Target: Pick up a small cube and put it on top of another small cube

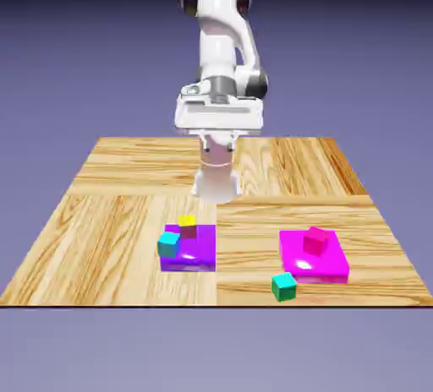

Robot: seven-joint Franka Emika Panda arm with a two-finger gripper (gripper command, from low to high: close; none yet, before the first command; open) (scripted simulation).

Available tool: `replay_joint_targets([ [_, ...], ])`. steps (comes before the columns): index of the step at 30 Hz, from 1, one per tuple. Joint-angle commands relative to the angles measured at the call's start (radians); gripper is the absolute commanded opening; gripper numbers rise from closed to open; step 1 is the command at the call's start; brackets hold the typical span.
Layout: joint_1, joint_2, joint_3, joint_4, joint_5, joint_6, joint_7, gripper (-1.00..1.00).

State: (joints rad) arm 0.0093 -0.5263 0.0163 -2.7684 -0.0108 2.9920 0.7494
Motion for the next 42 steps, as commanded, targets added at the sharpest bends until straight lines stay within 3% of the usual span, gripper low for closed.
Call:
replay_joint_targets([
  [1, -0.002, 0.036, 0.014, 0.035, -0.009, -0.037, 0.007, 0.00],
  [42, -0.094, 1.522, 0.566, 1.450, -0.374, -1.566, 0.291, 0.00],
])
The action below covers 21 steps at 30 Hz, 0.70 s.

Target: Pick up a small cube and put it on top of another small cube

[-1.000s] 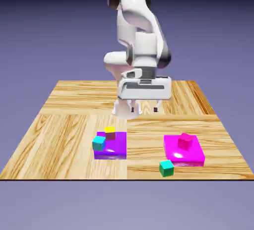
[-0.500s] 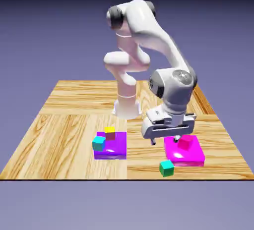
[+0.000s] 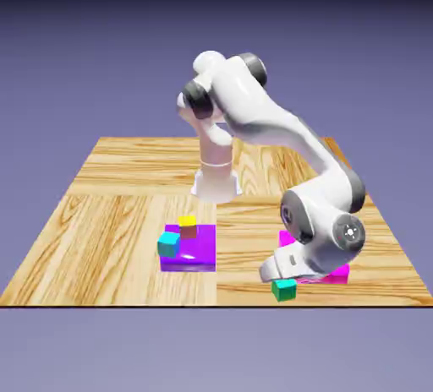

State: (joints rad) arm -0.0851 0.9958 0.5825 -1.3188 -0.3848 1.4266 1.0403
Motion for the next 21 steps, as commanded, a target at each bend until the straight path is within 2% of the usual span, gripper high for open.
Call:
replay_joint_targets([
  [1, -0.002, 0.036, 0.014, 0.035, -0.009, -0.037, 0.007, 0.00],
  [3, -0.003, 0.056, 0.021, 0.053, -0.014, -0.057, 0.011, 0.00],
  [9, -0.052, 0.055, 0.010, -0.131, -0.037, 0.105, 0.037, 0.00],
  [10, -0.052, 0.055, 0.010, -0.131, -0.037, 0.105, 0.037, -1.00],
  [16, -0.004, 0.056, 0.021, 0.050, -0.014, -0.055, 0.011, -1.00],
  [21, -0.006, -0.101, 0.116, -0.126, 0.056, -0.052, 0.080, -1.00],
])
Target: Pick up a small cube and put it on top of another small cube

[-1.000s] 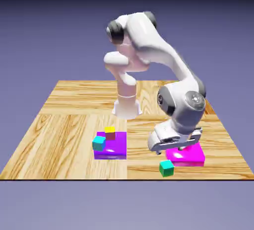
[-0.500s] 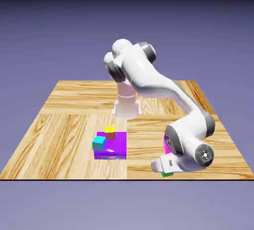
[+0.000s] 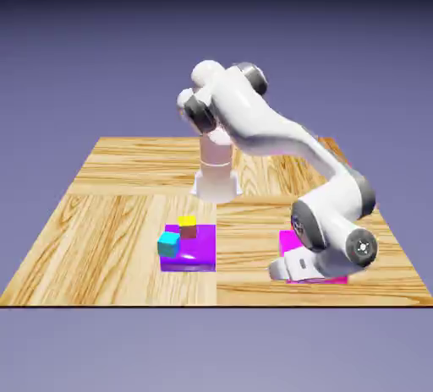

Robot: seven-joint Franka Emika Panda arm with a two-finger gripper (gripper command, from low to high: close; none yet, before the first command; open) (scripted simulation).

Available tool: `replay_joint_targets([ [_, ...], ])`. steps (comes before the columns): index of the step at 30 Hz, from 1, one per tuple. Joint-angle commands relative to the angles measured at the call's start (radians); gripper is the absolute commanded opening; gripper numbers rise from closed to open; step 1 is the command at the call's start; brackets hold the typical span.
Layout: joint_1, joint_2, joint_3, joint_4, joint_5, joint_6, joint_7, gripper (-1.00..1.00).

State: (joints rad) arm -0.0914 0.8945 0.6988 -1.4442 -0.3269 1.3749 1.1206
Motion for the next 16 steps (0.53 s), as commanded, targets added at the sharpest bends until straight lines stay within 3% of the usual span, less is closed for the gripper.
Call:
replay_joint_targets([
  [1, -0.001, -0.032, 0.019, -0.036, 0.012, 0.001, 0.014, -1.00],
  [7, -0.003, -0.162, 0.099, -0.184, 0.070, 0.005, 0.071, -1.00],
  [13, -0.043, -0.166, 0.090, -0.367, 0.050, 0.170, 0.079, -1.00],
  [14, -0.043, -0.166, 0.090, -0.367, 0.050, 0.170, 0.079, 1.00],
  [16, -0.035, -0.166, 0.092, -0.331, 0.054, 0.137, 0.078, 1.00],
])
